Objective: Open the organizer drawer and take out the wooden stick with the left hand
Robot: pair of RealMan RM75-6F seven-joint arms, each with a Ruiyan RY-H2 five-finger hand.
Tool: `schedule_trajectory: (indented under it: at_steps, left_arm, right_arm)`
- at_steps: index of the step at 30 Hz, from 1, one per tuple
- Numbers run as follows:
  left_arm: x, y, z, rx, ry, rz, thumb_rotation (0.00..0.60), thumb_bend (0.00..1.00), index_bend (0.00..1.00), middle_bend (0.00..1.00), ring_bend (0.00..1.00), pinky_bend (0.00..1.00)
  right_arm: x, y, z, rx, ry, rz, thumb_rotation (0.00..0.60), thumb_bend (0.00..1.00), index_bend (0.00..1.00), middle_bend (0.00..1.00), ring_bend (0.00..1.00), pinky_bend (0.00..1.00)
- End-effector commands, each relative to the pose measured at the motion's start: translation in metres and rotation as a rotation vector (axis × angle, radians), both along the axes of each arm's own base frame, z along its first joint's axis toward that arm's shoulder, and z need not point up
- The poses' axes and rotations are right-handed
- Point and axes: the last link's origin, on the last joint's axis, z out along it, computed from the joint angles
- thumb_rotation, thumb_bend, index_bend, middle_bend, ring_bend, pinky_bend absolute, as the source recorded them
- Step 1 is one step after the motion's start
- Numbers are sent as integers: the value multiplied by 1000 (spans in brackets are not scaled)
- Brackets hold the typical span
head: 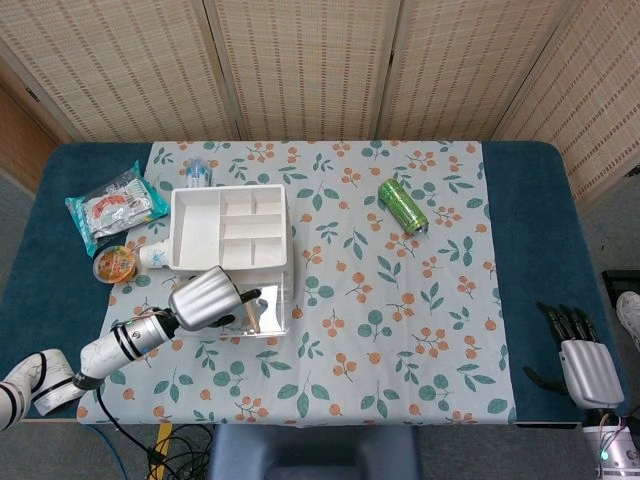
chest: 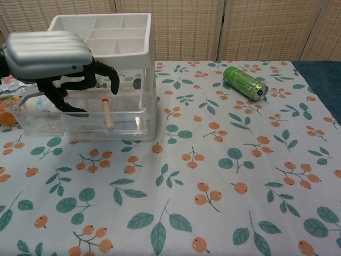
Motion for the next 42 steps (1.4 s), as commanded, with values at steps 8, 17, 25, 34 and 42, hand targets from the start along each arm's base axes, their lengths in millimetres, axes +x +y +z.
schedule_trajectory:
  at_steps: [8,17,25,34,42]
  left_arm:
    - [2,2,-3,-11,34,15,600,286,358,881,963,1000]
    - [3,0,-2,-14,70,31,600,344,357,881,963,1000]
    - [2,-1,-3,-18,88,41,600,358,375,881,963,1000]
    - [1,-2,-5,-24,90,41,600,358,393,881,962,1000]
    - [1,-1,-9,-29,109,40,600,358,396,881,963,1000]
  right_arm:
    - [-1,-1,0,0,2,-6,600,184,64,135,109,31]
    - [-1,-2,0,1,0,-7,600,184,64,135,110,31]
    - [-1,-2,0,-1,0,-7,600,183,64,135,110,31]
    - [-1,-1,0,-2,2,-7,600,184,64,135,110,31]
    - [-1,-1,0,-1,2,-9,600,184,64,135,110,31]
